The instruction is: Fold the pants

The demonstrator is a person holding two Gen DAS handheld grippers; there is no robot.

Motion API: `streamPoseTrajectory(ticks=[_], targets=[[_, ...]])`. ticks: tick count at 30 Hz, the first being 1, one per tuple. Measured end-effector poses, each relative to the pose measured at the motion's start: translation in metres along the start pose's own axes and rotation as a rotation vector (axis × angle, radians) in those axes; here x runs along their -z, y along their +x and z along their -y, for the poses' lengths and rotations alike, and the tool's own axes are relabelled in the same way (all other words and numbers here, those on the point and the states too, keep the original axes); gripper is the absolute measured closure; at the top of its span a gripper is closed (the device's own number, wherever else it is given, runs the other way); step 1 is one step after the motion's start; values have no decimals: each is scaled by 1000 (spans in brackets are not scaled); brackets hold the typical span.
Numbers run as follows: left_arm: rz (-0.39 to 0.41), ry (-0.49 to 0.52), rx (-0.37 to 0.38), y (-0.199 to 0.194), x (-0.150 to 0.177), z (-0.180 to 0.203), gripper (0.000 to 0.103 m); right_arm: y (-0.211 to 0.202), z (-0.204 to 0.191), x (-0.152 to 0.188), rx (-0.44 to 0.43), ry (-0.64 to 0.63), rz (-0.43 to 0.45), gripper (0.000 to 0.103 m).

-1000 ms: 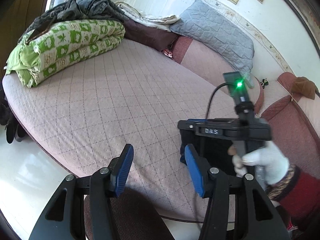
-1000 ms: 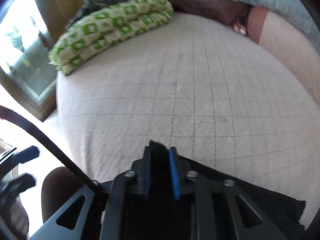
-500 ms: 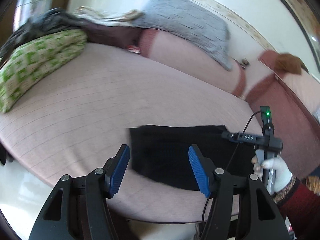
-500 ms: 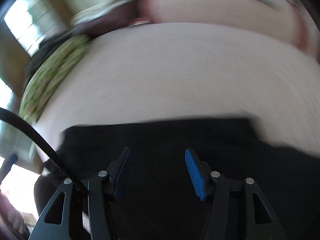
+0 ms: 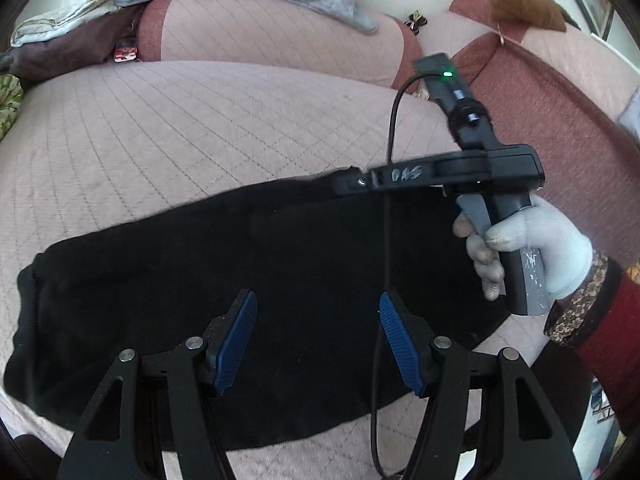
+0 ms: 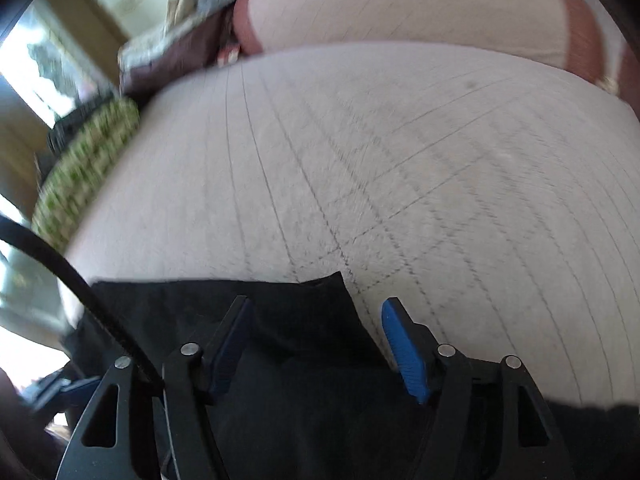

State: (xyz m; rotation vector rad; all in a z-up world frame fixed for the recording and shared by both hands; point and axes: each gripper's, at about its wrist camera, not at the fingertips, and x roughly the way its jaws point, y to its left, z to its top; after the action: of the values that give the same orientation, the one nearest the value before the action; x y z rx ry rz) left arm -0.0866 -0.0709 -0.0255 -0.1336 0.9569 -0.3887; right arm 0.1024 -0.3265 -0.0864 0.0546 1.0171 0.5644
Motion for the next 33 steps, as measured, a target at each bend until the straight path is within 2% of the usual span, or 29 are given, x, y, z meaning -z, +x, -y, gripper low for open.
streamPoseTrajectory(ticks=[1, 2, 7, 8, 13, 16, 18, 20, 22, 24, 27, 28, 29, 30, 31, 32, 33], targets=[[-7, -5, 4, 4, 0, -1, 40, 4, -2, 0, 38, -13, -10, 85], [-10, -9, 7, 6, 0, -2, 40, 3, -4, -3, 39, -19, 2, 89], [-42, -21, 6, 19, 5, -8, 40, 4, -2, -28, 86, -2, 25, 95], [-49, -26, 4, 21, 7, -9, 40, 9, -2, -35, 107, -7, 25, 102], [-53, -8, -18, 15, 15, -8, 40, 19, 17, -55, 234, 59, 40, 102], [-26, 9, -22, -4, 16, -9, 40, -12, 28, -49, 157, 138, 114, 100], [-9, 14, -31, -16, 17, -8, 40, -47, 36, -27, 105, 174, 175, 92], [8, 9, -36, -24, 17, -8, 40, -84, 44, 12, 63, 219, 230, 73], [10, -4, -30, -27, 17, -8, 40, -105, 51, 52, 15, 277, 246, 69], [8, -6, -25, -26, 18, -6, 40, -115, 61, 91, -7, 346, 236, 69], [-14, -4, -51, -20, 20, -2, 40, -123, 91, 146, 91, 484, 210, 69], [-23, -10, -54, -18, 22, -2, 40, -126, 107, 164, 97, 556, 215, 75], [-30, -11, -56, -18, 23, -1, 40, -129, 122, 181, 44, 631, 235, 94], [-33, -9, -58, -19, 24, 0, 40, -133, 130, 191, 10, 681, 247, 101], [-32, -6, -63, -20, 25, 1, 40, -138, 137, 199, -21, 743, 268, 103], [-32, -3, -67, -21, 25, 1, 40, -146, 135, 201, -7, 750, 296, 103], [-30, -2, -70, -23, 26, 1, 40, -153, 131, 198, 16, 734, 323, 98]])
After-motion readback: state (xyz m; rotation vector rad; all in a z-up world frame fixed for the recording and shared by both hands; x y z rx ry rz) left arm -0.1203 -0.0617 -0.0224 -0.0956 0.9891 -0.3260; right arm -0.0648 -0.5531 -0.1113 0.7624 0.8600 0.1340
